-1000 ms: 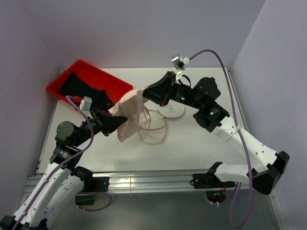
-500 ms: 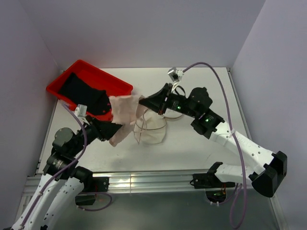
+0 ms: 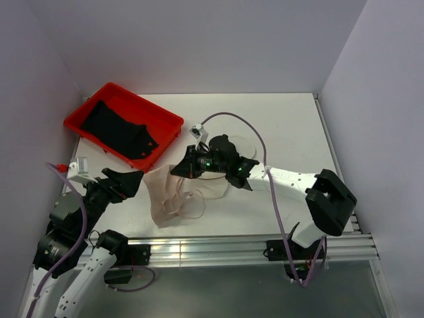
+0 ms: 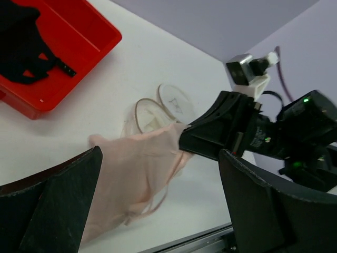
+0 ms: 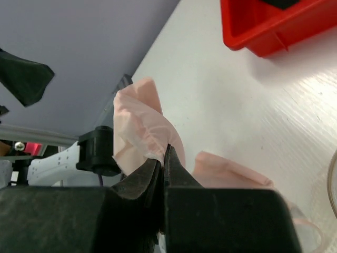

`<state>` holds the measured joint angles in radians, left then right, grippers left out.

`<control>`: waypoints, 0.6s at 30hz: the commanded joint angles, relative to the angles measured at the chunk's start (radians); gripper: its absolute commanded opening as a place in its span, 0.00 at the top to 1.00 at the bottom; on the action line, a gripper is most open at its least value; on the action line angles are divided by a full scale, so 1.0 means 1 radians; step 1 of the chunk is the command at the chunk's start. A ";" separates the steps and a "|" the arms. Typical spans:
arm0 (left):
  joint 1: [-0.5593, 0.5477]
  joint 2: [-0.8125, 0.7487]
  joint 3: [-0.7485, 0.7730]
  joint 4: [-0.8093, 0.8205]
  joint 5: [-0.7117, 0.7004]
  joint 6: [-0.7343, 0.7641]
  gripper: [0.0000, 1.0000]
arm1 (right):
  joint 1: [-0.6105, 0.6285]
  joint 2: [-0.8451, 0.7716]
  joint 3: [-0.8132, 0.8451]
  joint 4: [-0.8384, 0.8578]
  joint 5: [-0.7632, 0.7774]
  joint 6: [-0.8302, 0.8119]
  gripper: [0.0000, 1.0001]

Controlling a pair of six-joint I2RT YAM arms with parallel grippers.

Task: Place the bra in the laundry bag and zip it closed

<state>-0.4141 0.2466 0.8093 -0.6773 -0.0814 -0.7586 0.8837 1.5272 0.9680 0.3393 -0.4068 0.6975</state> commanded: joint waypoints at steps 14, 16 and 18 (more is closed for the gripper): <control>0.000 -0.055 -0.154 0.297 0.428 0.215 0.01 | 0.011 -0.435 0.139 -0.166 0.077 -0.182 1.00; 0.000 -0.032 -0.159 0.365 0.504 0.225 0.01 | 0.012 -0.447 0.159 -0.172 0.066 -0.182 1.00; 0.000 -0.004 -0.174 0.418 0.551 0.223 0.01 | 0.012 -0.447 0.176 -0.175 0.053 -0.179 1.00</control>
<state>-0.4141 0.2016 0.6514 -0.4126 0.3237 -0.5831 0.8925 1.0725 1.1053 0.2066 -0.3336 0.5400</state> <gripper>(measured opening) 0.992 0.019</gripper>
